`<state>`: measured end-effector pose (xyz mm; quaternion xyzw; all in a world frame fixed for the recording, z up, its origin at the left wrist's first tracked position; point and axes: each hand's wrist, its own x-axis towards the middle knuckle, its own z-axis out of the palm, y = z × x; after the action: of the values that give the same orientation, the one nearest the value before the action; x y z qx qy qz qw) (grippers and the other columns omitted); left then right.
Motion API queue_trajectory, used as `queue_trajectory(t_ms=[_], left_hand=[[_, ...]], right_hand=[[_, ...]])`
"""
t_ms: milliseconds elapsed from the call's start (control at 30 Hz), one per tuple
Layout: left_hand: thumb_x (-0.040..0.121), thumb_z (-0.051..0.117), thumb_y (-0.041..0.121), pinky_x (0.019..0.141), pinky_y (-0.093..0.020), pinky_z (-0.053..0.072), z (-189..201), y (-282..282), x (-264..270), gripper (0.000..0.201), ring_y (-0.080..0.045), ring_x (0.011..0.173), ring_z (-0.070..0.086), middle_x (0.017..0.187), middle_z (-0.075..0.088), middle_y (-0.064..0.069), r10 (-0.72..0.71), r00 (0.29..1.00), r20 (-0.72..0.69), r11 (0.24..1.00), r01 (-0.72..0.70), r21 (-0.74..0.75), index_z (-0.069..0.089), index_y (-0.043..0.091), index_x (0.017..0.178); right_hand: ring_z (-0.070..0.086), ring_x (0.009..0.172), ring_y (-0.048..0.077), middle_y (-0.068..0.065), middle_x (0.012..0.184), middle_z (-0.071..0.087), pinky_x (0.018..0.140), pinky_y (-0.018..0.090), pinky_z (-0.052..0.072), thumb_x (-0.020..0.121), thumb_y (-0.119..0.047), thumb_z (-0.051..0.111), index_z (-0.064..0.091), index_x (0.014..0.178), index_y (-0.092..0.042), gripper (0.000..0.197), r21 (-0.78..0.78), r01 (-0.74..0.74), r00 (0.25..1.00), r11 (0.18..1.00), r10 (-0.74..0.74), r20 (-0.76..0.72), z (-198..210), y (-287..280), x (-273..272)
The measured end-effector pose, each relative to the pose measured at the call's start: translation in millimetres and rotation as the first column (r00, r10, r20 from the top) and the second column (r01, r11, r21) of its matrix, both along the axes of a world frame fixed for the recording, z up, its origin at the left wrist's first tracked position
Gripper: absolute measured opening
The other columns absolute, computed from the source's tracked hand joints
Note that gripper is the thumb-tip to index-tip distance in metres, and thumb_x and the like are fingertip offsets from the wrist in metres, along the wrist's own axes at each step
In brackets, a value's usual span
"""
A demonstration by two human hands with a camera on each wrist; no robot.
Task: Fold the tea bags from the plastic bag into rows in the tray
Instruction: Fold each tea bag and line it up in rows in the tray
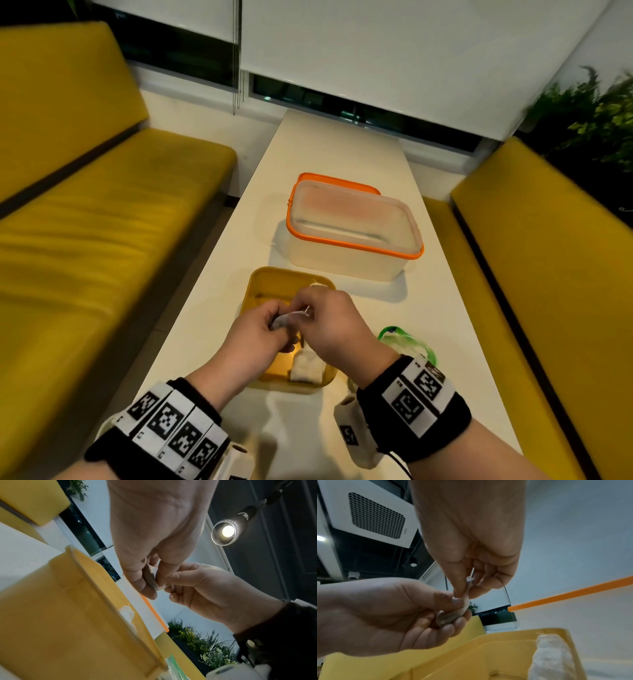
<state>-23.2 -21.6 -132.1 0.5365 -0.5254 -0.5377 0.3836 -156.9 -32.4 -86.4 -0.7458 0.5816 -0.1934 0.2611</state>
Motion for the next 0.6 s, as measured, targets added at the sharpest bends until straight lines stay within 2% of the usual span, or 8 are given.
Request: queue_trajectory(t_ms=[67, 167, 233, 333, 400, 467, 600], left_hand=[[0.082, 0.066, 0.004, 0.077, -0.044, 0.057, 1, -1, 1, 0.011, -0.02, 0.069, 0.066, 0.074, 0.068, -0.005, 0.013, 1.0, 0.019, 1.0, -0.013, -0.018, 0.063, 0.014, 0.084], [0.08, 0.071, 0.01, 0.079, -0.044, 0.057, 0, 0, 9, 0.016, -0.02, 0.075, 0.066, 0.084, 0.067, -0.002, 0.042, 0.996, 0.079, 0.999, -0.039, -0.038, 0.063, 0.021, 0.088], [0.08, 0.072, 0.015, 0.08, -0.038, 0.057, -1, 2, 14, 0.016, -0.016, 0.081, 0.065, 0.087, 0.066, 0.003, 0.032, 0.99, 0.14, 0.998, -0.025, -0.053, 0.063, 0.023, 0.091], [0.082, 0.07, 0.021, 0.074, -0.023, 0.052, -3, 10, 20, 0.013, -0.009, 0.085, 0.062, 0.09, 0.066, 0.008, -0.016, 0.972, 0.236, 0.997, 0.035, -0.074, 0.063, 0.025, 0.093], [0.083, 0.069, 0.023, 0.071, -0.019, 0.05, -5, 14, 21, 0.012, -0.008, 0.085, 0.062, 0.09, 0.067, 0.009, -0.051, 0.965, 0.256, 0.995, 0.071, -0.068, 0.063, 0.028, 0.091], [0.081, 0.07, 0.021, 0.073, -0.021, 0.051, -10, 15, 24, 0.013, -0.008, 0.083, 0.062, 0.087, 0.068, 0.008, -0.056, 0.969, 0.242, 0.995, 0.074, -0.067, 0.063, 0.03, 0.087], [0.078, 0.073, 0.02, 0.078, -0.031, 0.054, -19, 12, 32, 0.016, -0.011, 0.08, 0.064, 0.083, 0.069, 0.009, -0.042, 0.974, 0.224, 0.997, 0.054, -0.05, 0.063, 0.032, 0.081]], right_hand=[[0.055, 0.08, 0.015, -0.002, 0.082, 0.063, 0.066, 0.028, 0.043, 0.085, -0.02, 0.062, 0.068, 0.086, -0.019, 0.006, -0.014, -0.011, 0.997, 1.0, 0.01, -0.076, 4, -8, -4], [0.059, 0.09, 0.02, 0.004, 0.097, 0.068, 0.075, 0.03, 0.047, 0.089, -0.015, 0.055, 0.069, 0.094, -0.016, 0.015, -0.093, -0.025, 0.986, 0.995, 0.009, -0.168, 12, -28, -13], [0.058, 0.094, 0.023, 0.006, 0.103, 0.066, 0.077, 0.031, 0.047, 0.091, -0.013, 0.051, 0.069, 0.099, -0.013, 0.02, -0.117, -0.036, 0.967, 0.993, 0.005, -0.254, 14, -46, -16], [0.058, 0.098, 0.024, 0.006, 0.105, 0.064, 0.078, 0.031, 0.047, 0.09, -0.013, 0.053, 0.07, 0.102, -0.013, 0.021, -0.056, -0.046, 0.918, 0.997, 0.02, -0.396, 7, -72, -11], [0.059, 0.098, 0.025, 0.007, 0.104, 0.065, 0.075, 0.03, 0.046, 0.09, -0.012, 0.052, 0.071, 0.1, -0.014, 0.021, -0.013, -0.046, 0.904, 0.999, 0.036, -0.425, -2, -85, -7], [0.059, 0.096, 0.026, 0.006, 0.101, 0.066, 0.075, 0.031, 0.041, 0.087, -0.011, 0.052, 0.069, 0.095, -0.019, 0.02, 0.007, -0.041, 0.885, 0.999, 0.04, -0.463, -12, -94, -1], [0.057, 0.094, 0.025, 0.0, 0.093, 0.067, 0.081, 0.037, 0.029, 0.084, -0.01, 0.055, 0.055, 0.082, -0.027, 0.017, -0.006, -0.07, 0.81, 0.998, 0.054, -0.584, -22, -109, 10]])
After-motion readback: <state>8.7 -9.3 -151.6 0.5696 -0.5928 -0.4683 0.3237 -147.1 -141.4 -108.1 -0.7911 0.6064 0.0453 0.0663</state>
